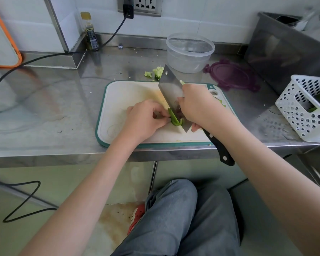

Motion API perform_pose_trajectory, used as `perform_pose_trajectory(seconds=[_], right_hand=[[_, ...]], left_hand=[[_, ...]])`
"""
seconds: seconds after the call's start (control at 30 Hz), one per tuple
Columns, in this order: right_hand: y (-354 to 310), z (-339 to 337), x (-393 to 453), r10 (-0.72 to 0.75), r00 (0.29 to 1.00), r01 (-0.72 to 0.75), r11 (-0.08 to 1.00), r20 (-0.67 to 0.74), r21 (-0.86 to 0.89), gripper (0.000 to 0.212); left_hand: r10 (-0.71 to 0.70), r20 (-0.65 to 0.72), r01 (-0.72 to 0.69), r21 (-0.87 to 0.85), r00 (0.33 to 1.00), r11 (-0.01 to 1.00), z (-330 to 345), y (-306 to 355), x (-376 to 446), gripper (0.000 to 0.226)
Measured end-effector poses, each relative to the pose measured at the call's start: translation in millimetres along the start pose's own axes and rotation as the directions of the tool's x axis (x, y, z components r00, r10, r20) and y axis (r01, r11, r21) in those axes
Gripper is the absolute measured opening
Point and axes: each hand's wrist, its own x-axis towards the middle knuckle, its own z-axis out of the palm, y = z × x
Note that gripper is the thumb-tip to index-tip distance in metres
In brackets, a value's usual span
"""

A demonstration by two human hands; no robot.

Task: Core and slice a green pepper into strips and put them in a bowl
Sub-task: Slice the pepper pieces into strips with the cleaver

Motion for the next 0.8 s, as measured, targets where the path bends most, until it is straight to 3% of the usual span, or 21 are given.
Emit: perform_pose_trajectory(seconds=[0.1, 0.17, 0.3, 0.43, 0.6, 0.7, 0.8], right_hand=[[5.0, 7.4, -0.8, -0.088, 0.989, 0.087, 0.996, -0.122, -0.013, 0.009], [5.7, 9.1, -1.3, -0.131, 0.975, 0.136, 0.991, -0.177, 0.015, 0.017], [-12.0, 8.0, 3.2, -0.073, 0.996, 0.072, 0.997, -0.060, -0.021, 0.015], [-14.9, 11.1, 2.6, -0.139, 0.981, 0.127, 0.987, -0.138, -0.098, 0.020], [3.4, 14.1, -5.4, -0.078, 0.989, 0.074, 0.997, -0.122, -0.031, 0.023], [4.3, 9.5, -8.0, -0.079, 0.990, 0.069, 0.993, -0.113, -0.094, 0.027], [1.9, 5.4, -8.9, -0.101, 0.990, 0.084, 0.983, -0.096, -0.165, 0.032]], left_hand=[[-0.002, 0.007, 0.002, 0.007, 1.000, 1.000, 0.0, 0.4, 0.3, 0.015], [-0.007, 0.018, 0.007, 0.010, 1.000, 1.000, -0.5, 0.0, 0.7, 0.015], [-0.010, 0.030, 0.009, 0.014, 1.000, 1.000, -1.3, 0.7, -0.2, 0.027], [-0.018, 0.028, 0.017, 0.024, 0.999, 1.000, -1.6, 1.8, -0.9, 0.029], [0.023, 0.022, -0.025, 0.063, 0.999, 0.998, -1.6, 1.2, -1.5, 0.015], [0.140, 0.027, -0.141, 0.067, 0.990, 0.988, 0.3, 3.3, -5.0, 0.015], [0.329, 0.055, -0.334, 0.184, 0.943, 0.925, 5.5, 3.9, -11.0, 0.032]])
